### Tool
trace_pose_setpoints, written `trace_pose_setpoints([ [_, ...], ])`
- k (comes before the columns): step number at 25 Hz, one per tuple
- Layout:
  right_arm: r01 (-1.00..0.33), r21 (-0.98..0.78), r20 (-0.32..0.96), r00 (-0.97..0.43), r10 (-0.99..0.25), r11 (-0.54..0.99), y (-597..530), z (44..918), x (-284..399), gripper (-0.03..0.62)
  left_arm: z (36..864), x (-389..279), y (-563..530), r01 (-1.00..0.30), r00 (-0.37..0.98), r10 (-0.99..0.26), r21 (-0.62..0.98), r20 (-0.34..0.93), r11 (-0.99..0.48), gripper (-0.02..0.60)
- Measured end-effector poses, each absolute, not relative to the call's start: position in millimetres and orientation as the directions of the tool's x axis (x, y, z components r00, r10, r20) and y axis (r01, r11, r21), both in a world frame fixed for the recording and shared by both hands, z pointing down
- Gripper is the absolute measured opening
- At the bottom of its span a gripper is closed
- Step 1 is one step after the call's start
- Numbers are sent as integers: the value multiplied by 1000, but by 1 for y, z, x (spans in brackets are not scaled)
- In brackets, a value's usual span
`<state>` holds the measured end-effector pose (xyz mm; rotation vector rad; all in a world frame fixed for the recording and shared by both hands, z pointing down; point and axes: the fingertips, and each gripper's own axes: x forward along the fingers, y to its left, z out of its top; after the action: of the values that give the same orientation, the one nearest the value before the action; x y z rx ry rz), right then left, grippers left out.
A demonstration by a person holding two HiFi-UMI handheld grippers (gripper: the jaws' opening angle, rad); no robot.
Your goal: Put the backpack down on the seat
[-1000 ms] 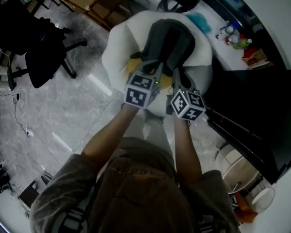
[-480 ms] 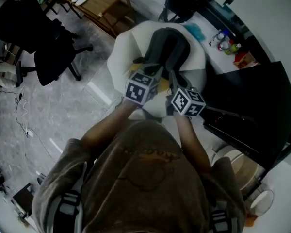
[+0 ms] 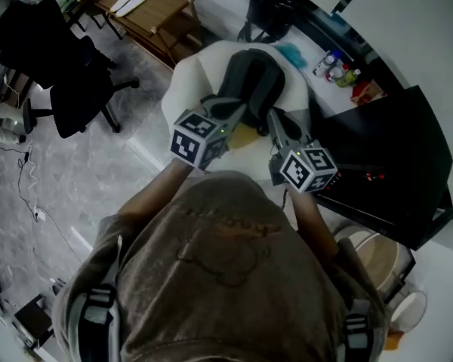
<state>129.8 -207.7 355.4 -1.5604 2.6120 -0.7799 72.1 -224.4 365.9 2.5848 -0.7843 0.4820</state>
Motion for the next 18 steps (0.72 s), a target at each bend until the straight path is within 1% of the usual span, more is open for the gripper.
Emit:
trace_pose_setpoints([
  [5,-814,-375,144,-525,-839,444,-191,311,134,0,330,60,-210,-530,838,-454,258,303,-808,0],
  [9,-806,-352,104,-540,-835,477,-180,295,126,0,306,55,-206,-518,852,-471,238,229,-821,0],
  [14,-796,-362,75,-543,-836,485,-180,285,118,-2,299,54,-204,-510,857,-469,234,212,-828,0],
  [18,-790,-359,83,-557,-826,497,-178,286,108,-3,302,50,-203,-515,855,-471,253,216,-819,0],
])
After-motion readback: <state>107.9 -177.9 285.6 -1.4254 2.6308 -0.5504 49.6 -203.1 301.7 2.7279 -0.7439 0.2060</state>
